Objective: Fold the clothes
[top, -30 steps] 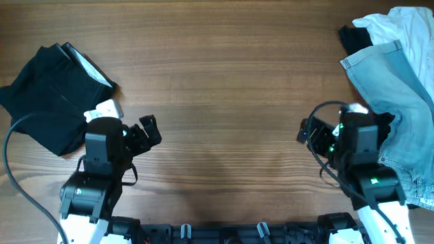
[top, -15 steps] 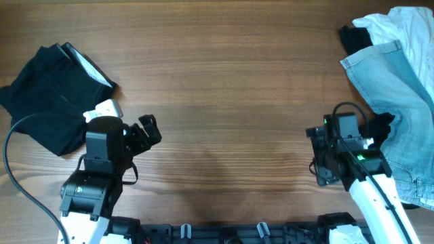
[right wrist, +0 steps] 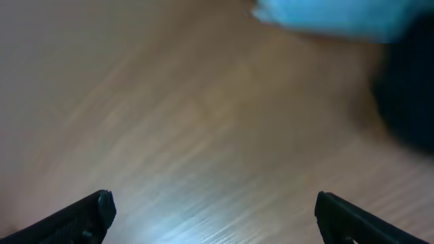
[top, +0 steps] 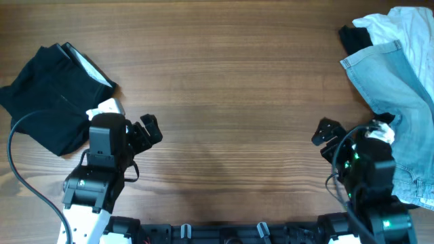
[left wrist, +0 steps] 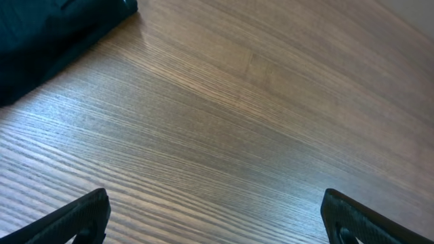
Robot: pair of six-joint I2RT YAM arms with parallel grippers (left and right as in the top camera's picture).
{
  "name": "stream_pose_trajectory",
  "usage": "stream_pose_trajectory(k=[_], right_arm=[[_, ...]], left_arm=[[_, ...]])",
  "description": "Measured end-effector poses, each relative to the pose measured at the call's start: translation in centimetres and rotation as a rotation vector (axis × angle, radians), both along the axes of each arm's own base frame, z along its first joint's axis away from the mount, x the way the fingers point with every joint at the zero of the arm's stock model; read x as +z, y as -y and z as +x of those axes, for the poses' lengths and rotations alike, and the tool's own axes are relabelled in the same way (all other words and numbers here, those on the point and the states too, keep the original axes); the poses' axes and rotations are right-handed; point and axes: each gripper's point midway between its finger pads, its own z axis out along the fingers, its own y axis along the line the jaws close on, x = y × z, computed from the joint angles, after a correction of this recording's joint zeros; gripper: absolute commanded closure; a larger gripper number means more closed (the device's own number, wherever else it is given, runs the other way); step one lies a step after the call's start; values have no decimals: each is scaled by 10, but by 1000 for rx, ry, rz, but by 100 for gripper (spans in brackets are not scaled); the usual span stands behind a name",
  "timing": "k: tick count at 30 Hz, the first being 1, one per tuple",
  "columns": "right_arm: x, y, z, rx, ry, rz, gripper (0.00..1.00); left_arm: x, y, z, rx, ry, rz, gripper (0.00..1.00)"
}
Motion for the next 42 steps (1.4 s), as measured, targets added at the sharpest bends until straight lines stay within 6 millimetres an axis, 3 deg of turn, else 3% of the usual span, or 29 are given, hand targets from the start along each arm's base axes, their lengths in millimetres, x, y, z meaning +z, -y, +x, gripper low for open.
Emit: stream_pose_trajectory(k=[1,6,11,18,23,30,42], right_arm=[[12,-4,1,112,53,-124,0],[37,-20,-4,354,234,-394,0],[15,-37,-4,495,378,-536,0],[4,-44,6,468,661,-626,1],[-25,-34,14,456,627,-655,0],[-27,-15,17,345,583,-637,0],[-27,-11,17,319,577,-625,0]], left_arm=[[0,0,0,0,-2,0,0],[-5,0,1,0,-19,3,0],[-8,0,1,0,-33,5,0],[-16,0,2,0,-64,10,0],[-20,0,3,0,-79,12,0],[-20,0,3,0,-81,13,0],[-20,0,3,0,-81,13,0]])
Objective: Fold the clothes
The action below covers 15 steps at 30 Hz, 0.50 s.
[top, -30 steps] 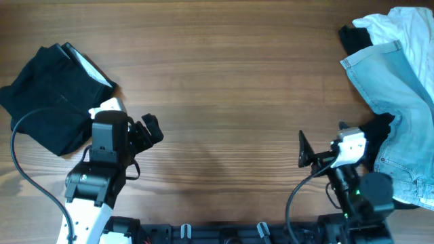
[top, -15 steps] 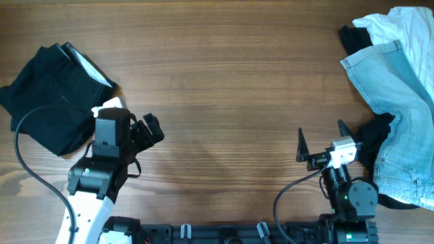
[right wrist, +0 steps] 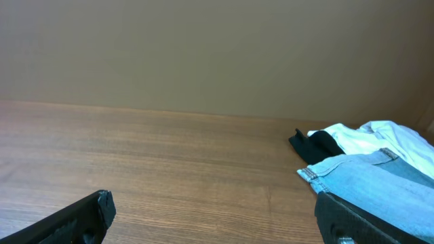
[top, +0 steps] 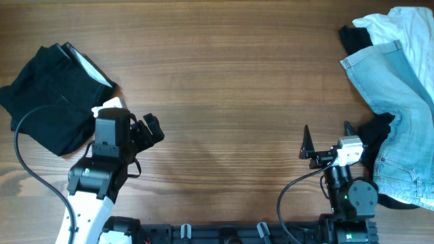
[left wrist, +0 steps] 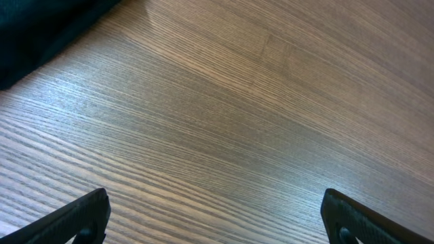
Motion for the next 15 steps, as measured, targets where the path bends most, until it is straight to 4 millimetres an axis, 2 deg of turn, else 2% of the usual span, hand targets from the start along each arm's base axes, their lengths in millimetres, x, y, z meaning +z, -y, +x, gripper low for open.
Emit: stream_pose_trajectory(k=[13,15], right_arm=[[0,0,0,0,0,3,0],[0,0,0,0,0,3,0]], left_arm=[[3,0,-1,-1,12,-2,0],[10,-5,-12,-3,31,21,0]])
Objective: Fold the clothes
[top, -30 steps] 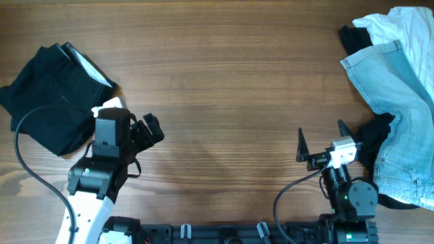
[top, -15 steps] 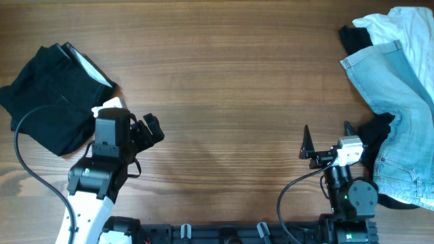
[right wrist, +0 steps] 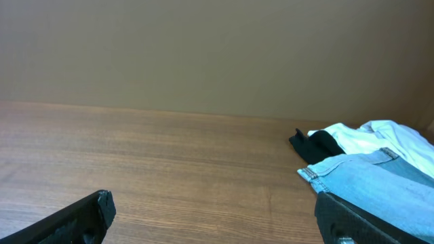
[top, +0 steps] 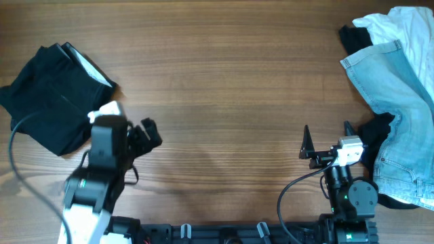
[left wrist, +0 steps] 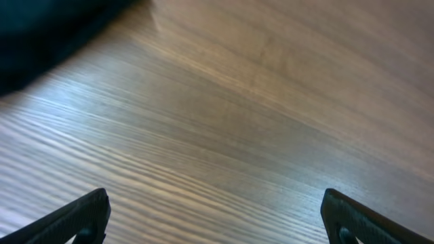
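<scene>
A folded black garment [top: 51, 95] lies at the table's left, its edge showing dark and blurred in the left wrist view [left wrist: 47, 34]. Unfolded clothes are heaped at the right: light blue jeans [top: 400, 102] [right wrist: 380, 179], a white shirt [top: 400, 27] [right wrist: 369, 135] and a black piece [top: 352, 37] [right wrist: 315, 146]. My left gripper [top: 149, 132] [left wrist: 215, 217] is open over bare wood, just right of the folded garment. My right gripper [top: 325, 139] [right wrist: 215, 217] is open near the front edge, left of the jeans, pointing level across the table.
A wooden table [top: 230, 81] carries everything. Another black cloth [top: 376, 129] lies by the jeans next to the right arm. Cables run from both arm bases at the front edge. A plain wall [right wrist: 203, 47] stands behind the table.
My left arm has drawn back slightly toward the front edge, and its wrist view is now blurred. The right arm has not moved.
Both grippers were open over the table, the right one near the jeans with a blurred downward view. Then the right arm sat folded back at the front edge, looking level across the table. It stays there, while the left arm has shifted back a little.
</scene>
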Robot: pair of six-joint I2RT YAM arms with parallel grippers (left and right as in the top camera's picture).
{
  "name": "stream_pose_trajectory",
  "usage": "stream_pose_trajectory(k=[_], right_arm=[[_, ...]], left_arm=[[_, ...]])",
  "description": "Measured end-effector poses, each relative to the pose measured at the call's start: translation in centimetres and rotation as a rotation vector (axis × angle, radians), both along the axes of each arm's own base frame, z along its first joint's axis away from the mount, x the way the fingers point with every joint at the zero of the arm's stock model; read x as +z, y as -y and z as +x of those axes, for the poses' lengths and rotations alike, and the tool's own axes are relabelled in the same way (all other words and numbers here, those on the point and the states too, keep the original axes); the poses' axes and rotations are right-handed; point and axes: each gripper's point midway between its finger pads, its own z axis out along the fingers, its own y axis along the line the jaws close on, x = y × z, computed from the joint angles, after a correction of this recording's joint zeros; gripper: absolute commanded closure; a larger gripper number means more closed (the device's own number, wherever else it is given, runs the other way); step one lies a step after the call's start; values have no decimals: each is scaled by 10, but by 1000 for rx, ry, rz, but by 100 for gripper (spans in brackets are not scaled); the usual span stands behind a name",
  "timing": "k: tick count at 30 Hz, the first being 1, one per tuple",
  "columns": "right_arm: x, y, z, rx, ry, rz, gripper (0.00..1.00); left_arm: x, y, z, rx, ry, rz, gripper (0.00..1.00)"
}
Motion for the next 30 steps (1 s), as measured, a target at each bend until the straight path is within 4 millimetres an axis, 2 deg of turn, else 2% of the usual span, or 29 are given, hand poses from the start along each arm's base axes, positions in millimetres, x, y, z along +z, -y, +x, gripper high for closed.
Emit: stream_pose_trajectory(k=[2,5,8,11,12,15,18,30], right_arm=[[0,0,0,0,0,0,0],[0,0,0,0,0,0,0],[0,0,0,-3,0,0,1],[0,1,0,-4,1,0,0],[0,1,0,-4,1,0,0],[0,1,0,-4,1,0,0],[0,1,0,-4,1,0,0],[0,1,0,-5,1,0,0]], left_arm=[[16,-5,-10,4,105,5,0],[16,-11,-18,22,253,-6,0],[4,-19,-9,63,485,-25,0],[15,-24,-1,75,742,-28,0],[15,-25,-2,65,779,-4,0],[16,-24,-5,2,807,100,0],[8,-22,-7,-46,778,155,0],[8,-20,-7,-76,781,181,0]])
